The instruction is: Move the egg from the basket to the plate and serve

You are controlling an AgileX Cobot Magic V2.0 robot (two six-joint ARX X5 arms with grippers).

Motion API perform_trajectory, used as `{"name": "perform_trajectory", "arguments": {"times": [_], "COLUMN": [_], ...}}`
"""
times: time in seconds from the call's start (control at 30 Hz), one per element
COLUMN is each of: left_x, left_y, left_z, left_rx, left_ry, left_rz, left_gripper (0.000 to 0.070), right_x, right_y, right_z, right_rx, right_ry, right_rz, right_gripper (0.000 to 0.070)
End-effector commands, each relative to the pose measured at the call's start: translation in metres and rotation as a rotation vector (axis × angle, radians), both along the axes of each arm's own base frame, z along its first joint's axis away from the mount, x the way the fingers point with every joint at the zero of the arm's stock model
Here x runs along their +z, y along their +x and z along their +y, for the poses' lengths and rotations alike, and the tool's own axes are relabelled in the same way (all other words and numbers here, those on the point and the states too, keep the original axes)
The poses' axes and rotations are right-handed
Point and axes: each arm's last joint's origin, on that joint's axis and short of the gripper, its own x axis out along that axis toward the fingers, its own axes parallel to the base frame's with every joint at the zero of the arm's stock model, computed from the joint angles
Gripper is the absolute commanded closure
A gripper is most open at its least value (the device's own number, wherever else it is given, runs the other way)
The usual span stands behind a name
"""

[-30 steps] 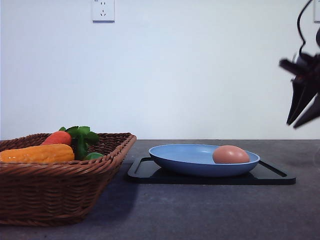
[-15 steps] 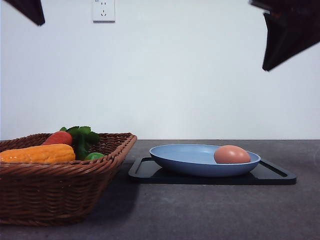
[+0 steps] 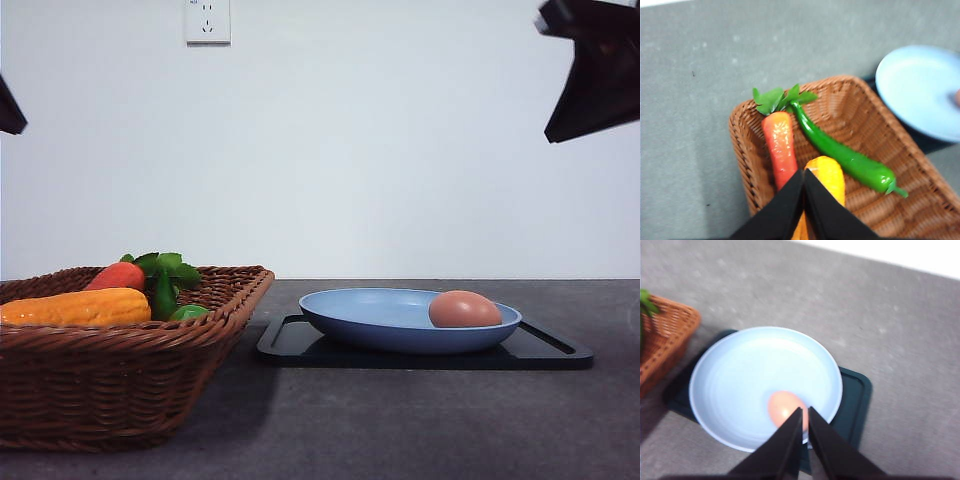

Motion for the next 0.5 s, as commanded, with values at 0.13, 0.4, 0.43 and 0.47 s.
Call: {"name": "perform_trajectory", "arguments": {"times": [0.13,0.4,0.43,0.47], "left_x": [0.0055,0.0067,0.0067,0.0067], "left_y": [-0.014,-0.0152,-0.0152,-0.0152], "left_z": [0.0052,0.0057,0.0057,0.0057], "left_rx": [0.023,0.022,0.022,0.022], "left_ry": [-0.113,-0.117,-0.117,-0.117], "left_rz": [-0.046,-0.054,-0.054,-0.054], "left_gripper": [0.07,0.07,0.07,0.07], "right_x": [0.0005,0.0029,0.0029,0.0029], "right_y": [-0.0027,-0.0027,-0.0027,-0.0028], "right_z": [-0.0005,-0.0009,-0.0009,-0.001], "right_rx": [-0.001,-0.013,-0.013,-0.014], "right_ry": [0.026,0.034,0.034,0.034], "right_rz": [-0.047,-0.068,-0.068,-0.069], "right_gripper": [0.07,0.07,0.07,0.07]}}
